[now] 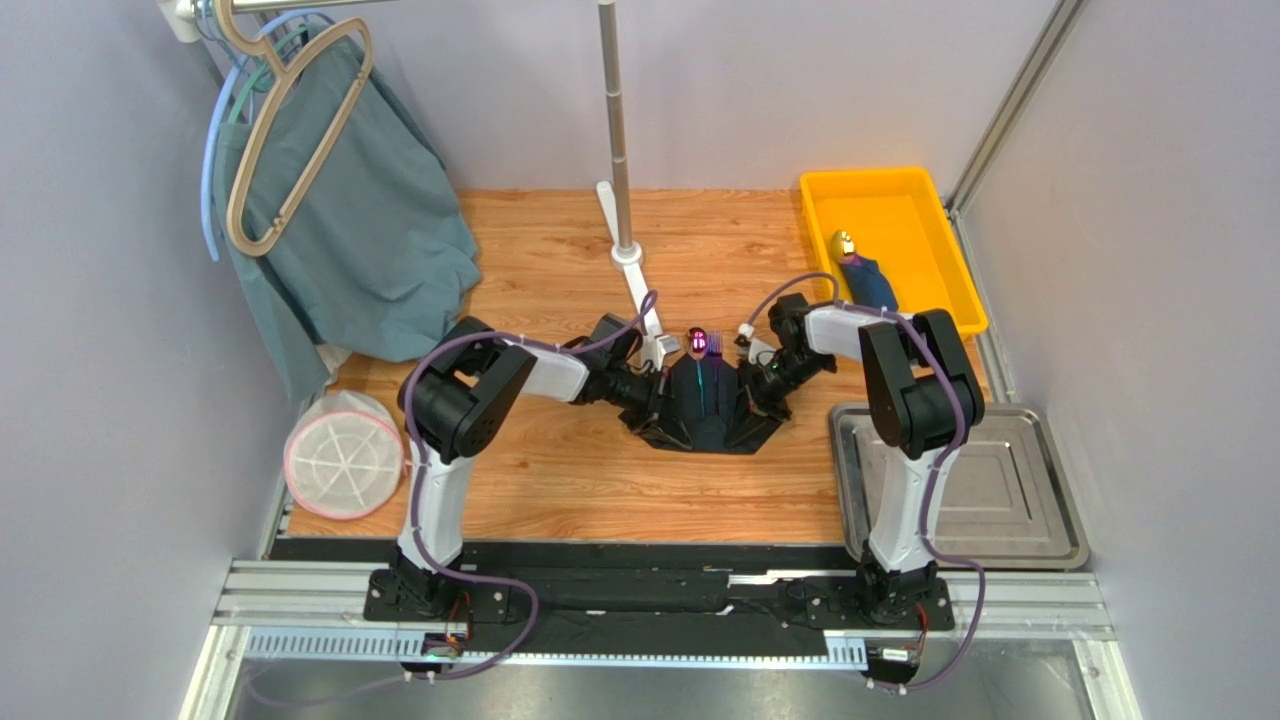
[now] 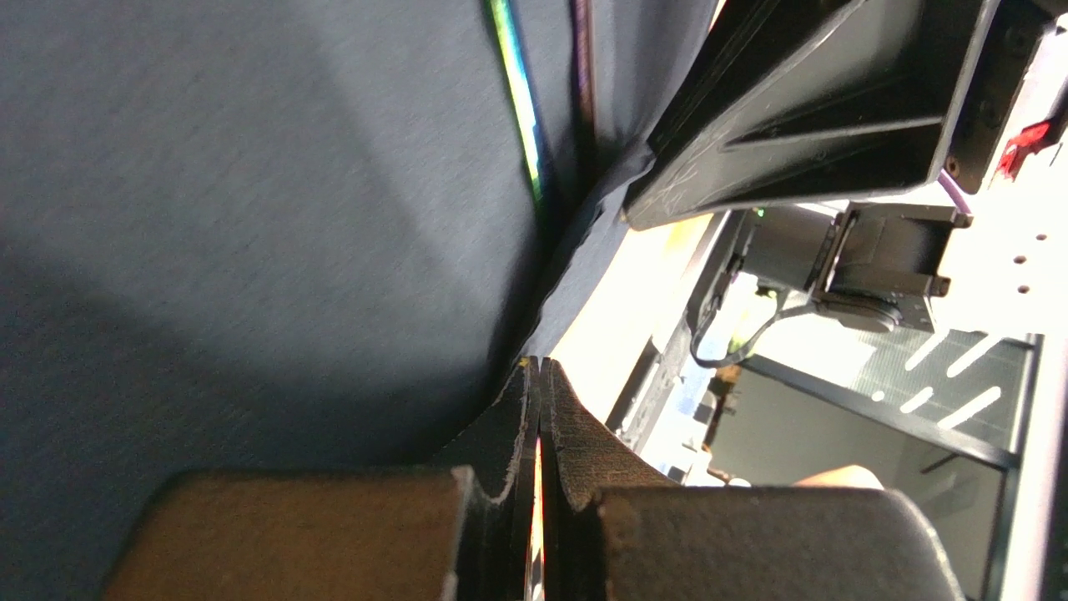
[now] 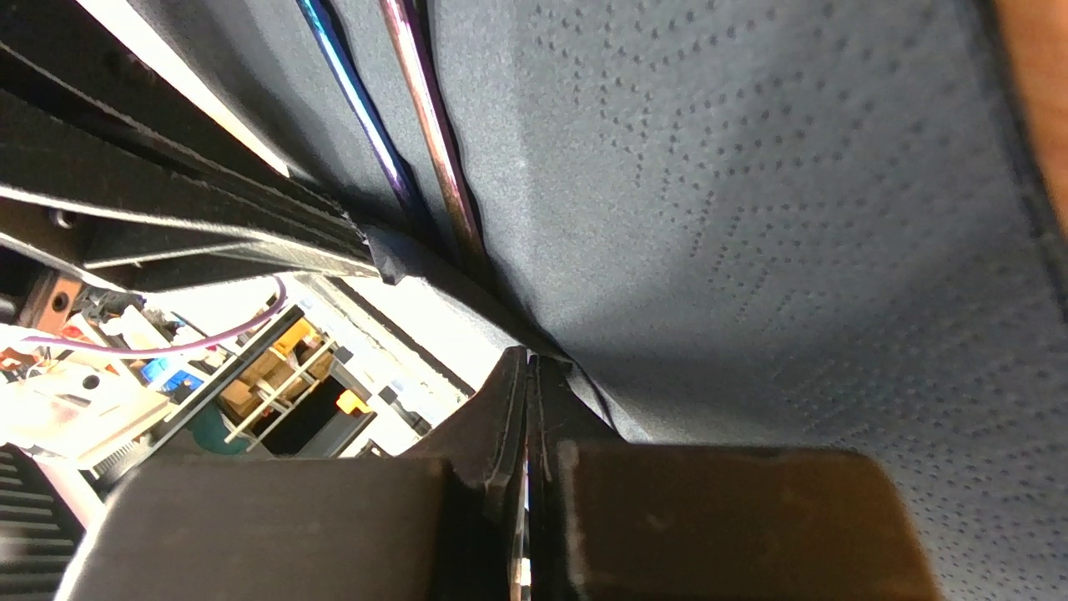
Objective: Place the utensils on the paper napkin and roll it up
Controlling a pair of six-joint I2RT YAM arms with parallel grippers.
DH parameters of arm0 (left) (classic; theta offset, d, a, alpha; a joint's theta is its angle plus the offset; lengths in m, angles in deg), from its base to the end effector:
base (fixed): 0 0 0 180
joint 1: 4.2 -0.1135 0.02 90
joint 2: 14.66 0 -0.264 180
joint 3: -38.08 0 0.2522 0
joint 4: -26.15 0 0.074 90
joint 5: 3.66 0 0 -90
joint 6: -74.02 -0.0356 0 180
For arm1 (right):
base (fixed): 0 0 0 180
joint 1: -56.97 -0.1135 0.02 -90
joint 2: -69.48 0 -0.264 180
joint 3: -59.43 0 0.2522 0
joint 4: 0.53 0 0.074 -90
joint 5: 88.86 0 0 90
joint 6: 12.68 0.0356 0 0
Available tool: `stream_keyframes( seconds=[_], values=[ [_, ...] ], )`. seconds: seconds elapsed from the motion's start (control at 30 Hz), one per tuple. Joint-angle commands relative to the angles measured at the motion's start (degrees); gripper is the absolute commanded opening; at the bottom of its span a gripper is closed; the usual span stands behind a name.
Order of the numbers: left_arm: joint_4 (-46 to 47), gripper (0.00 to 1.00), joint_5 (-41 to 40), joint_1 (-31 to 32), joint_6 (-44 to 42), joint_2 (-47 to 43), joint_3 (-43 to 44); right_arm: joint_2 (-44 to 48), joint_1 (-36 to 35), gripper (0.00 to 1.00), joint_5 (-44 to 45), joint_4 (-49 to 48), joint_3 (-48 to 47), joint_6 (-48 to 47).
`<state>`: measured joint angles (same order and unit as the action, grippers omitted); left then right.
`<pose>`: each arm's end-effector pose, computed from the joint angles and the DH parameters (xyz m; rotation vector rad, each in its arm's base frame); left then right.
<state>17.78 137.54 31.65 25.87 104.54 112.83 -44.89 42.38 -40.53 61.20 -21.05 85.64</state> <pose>0.2975 -0.2492 0.0906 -0.2856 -2.6490 1.5364 0.3119 0.1056 0.1132 0.0986 -2.7336 -0.9934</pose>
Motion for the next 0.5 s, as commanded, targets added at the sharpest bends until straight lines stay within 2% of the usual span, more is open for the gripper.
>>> stream_keyframes(
  seconds=[0.0, 0.47],
  values=[
    [-3.2, 0.01, 1.2, -1.3, -3.7, -0.9, -1.4, -1.8, 0.6, 0.00, 5.5, -1.3, -0.8, -1.3],
    [-10.7, 0.02, 1.8, -5.7, -9.9, -4.3, -4.2, -2.0, 0.8, 0.00, 5.8, -0.9, -1.6, -1.5]
  ],
)
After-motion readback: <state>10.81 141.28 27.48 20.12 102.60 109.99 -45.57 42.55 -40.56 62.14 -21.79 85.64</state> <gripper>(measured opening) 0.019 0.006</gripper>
